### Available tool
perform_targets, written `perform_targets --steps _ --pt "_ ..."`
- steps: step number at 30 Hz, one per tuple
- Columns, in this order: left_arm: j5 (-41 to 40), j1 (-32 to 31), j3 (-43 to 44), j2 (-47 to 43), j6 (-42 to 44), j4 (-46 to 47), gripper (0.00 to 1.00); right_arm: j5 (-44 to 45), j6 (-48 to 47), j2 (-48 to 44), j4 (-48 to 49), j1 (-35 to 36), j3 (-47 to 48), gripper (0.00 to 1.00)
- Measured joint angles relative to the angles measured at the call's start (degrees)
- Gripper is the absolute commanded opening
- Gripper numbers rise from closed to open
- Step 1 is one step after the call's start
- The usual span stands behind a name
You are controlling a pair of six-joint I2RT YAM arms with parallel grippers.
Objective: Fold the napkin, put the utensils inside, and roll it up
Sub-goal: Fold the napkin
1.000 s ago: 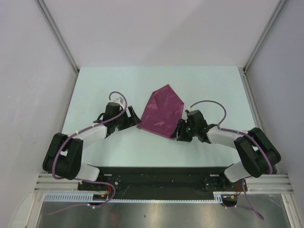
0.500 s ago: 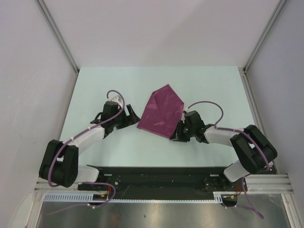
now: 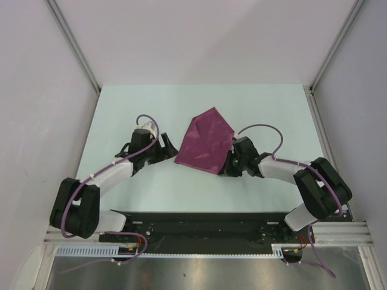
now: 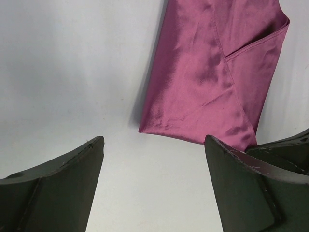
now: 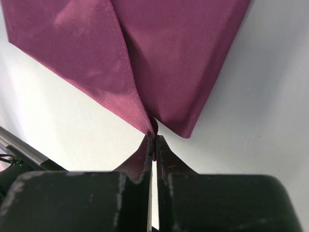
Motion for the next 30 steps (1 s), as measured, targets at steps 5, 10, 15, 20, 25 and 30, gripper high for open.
perform_targets --steps 5,10,15,20,25,30 --pt "0.04 0.0 0.0 0.26 0.26 0.09 0.9 1.03 -2.12 -1.51 -2.84 -1.25 2.19 0.0" --pt "0.2 0.0 0.0 1.07 0.57 0.13 0.89 1.25 -4.09 -2.14 -4.13 -4.11 3.13 0.0" --pt "0.5 0.0 0.0 1.4 0.59 0.52 0.86 1.31 -5.42 -2.16 -5.27 -6.27 3.13 0.0" --pt "0.9 0.0 -0.02 2.64 0.63 1.29 0.8 1.25 -6.16 -2.16 -5.77 -6.49 3.13 0.0" --pt "1.38 0.0 -0.02 3.89 0.61 2.05 0.76 0.92 -6.47 -2.16 -5.79 -6.49 3.1 0.0" --pt "1.51 -0.02 -0.2 5.01 0.61 3.06 0.73 0.85 -6.45 -2.16 -5.68 -6.49 2.89 0.0"
